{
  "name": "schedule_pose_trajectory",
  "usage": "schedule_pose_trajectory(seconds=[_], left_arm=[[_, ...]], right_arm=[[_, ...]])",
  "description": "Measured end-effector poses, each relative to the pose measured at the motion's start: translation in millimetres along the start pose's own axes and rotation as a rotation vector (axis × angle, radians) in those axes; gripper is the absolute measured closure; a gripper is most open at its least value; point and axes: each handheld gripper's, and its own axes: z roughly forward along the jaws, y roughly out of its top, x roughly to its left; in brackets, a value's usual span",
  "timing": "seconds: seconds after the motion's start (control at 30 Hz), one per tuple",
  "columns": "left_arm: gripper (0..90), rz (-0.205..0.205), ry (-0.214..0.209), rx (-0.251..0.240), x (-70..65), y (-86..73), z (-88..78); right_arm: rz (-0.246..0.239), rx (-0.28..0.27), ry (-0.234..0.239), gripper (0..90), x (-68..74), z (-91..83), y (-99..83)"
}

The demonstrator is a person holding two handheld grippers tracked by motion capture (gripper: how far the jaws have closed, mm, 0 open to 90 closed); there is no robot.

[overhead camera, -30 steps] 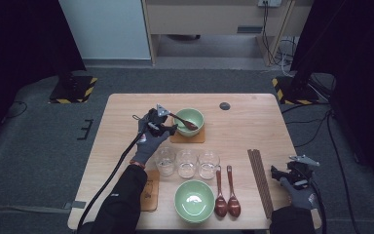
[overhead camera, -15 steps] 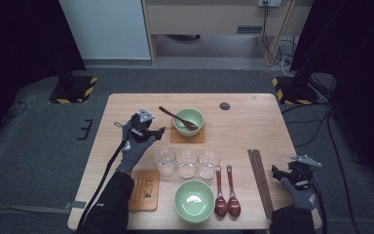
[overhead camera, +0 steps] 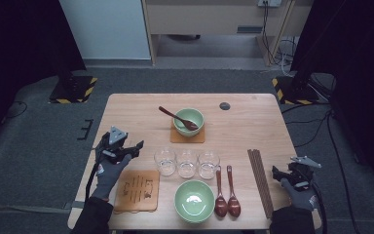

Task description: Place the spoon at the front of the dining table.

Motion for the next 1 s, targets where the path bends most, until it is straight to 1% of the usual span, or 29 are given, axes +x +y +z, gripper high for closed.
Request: schedule_pose_trajectory(seconds=[0.07, 0.17, 0.23, 0.27, 0.3, 0.33, 0.37, 0.4, 0.43, 0.47, 0.53, 0.6, 0.67, 0.73, 0.77, 0.87, 0.97, 1.0], left_arm=[[25.8, -0.031, -0.005, -0.005, 2.0, -9.7, -6.0], [25.2, -0.035, 0.016, 0.014, 5.5, -24.7, -12.2], [24.8, -0.072, 0.018, 0.008, 9.7, -36.2, -16.2], [24.8, -0.089, 0.022, 0.015, 12.3, -41.7, -17.6], [24.8, -0.098, 0.026, 0.03, 15.2, -46.3, -18.7], [24.8, -0.112, 0.038, 0.028, 18.1, -50.9, -20.6], [24.8, -0.143, 0.048, 0.029, 21.5, -56.3, -22.9], [24.8, -0.154, 0.06, 0.034, 23.8, -60.1, -24.4], [24.7, -0.154, 0.083, 0.043, 26.1, -63.5, -26.0], [24.5, -0.164, 0.098, 0.049, 27.5, -66.1, -27.1], [24.1, -0.198, 0.124, 0.059, 31.2, -72.3, -28.6], [23.9, -0.211, 0.153, 0.085, 33.5, -77.5, -26.8], [23.4, -0.22, 0.167, 0.113, 36.1, -81.0, -23.6], [23.1, -0.22, 0.186, 0.14, 38.5, -83.4, -20.9], [22.8, -0.227, 0.19, 0.151, 40.0, -85.1, -19.3], [22.5, -0.23, 0.193, 0.178, 42.9, -88.8, -15.4], [22.0, -0.222, 0.2, 0.207, 44.9, -92.1, -11.4], [21.6, -0.219, 0.202, 0.206, 45.4, -92.3, -10.9]], right_arm=[[0.002, -0.001, 0.0, 13.1, 0.3, -0.6, -0.2], [0.0, 0.004, -0.003, 13.1, 1.4, -0.9, -1.0], [-0.003, 0.002, -0.002, 13.3, 2.0, -1.3, -1.1], [-0.004, 0.002, -0.002, 13.4, 2.3, -1.6, -1.1], [-0.003, 0.001, -0.002, 13.6, 2.7, -1.9, -0.9], [-0.004, 0.001, 0.0, 13.6, 3.0, -2.1, -0.7], [-0.008, 0.0, 0.0, 13.6, 3.3, -2.2, -0.7], [-0.009, 0.0, 0.002, 13.7, 3.7, -2.4, -0.6], [-0.011, 0.0, 0.004, 13.8, 4.0, -2.6, -0.5], [-0.011, -0.001, 0.005, 14.0, 4.3, -2.9, -0.4], [-0.011, -0.002, 0.007, 14.2, 4.5, -3.3, -0.3], [-0.009, -0.006, 0.011, 14.2, 4.8, -4.3, 0.1], [-0.01, -0.01, 0.013, 14.3, 5.5, -5.4, 0.7], [-0.009, -0.015, 0.018, 14.5, 6.5, -6.9, 1.3], [-0.011, -0.017, 0.02, 14.6, 7.0, -7.6, 1.5], [-0.017, -0.022, 0.028, 15.0, 9.8, -9.8, 2.9], [-0.028, -0.03, 0.035, 15.3, 14.3, -12.6, 4.6], [-0.032, -0.032, 0.039, 15.4, 16.0, -13.7, 5.4]])
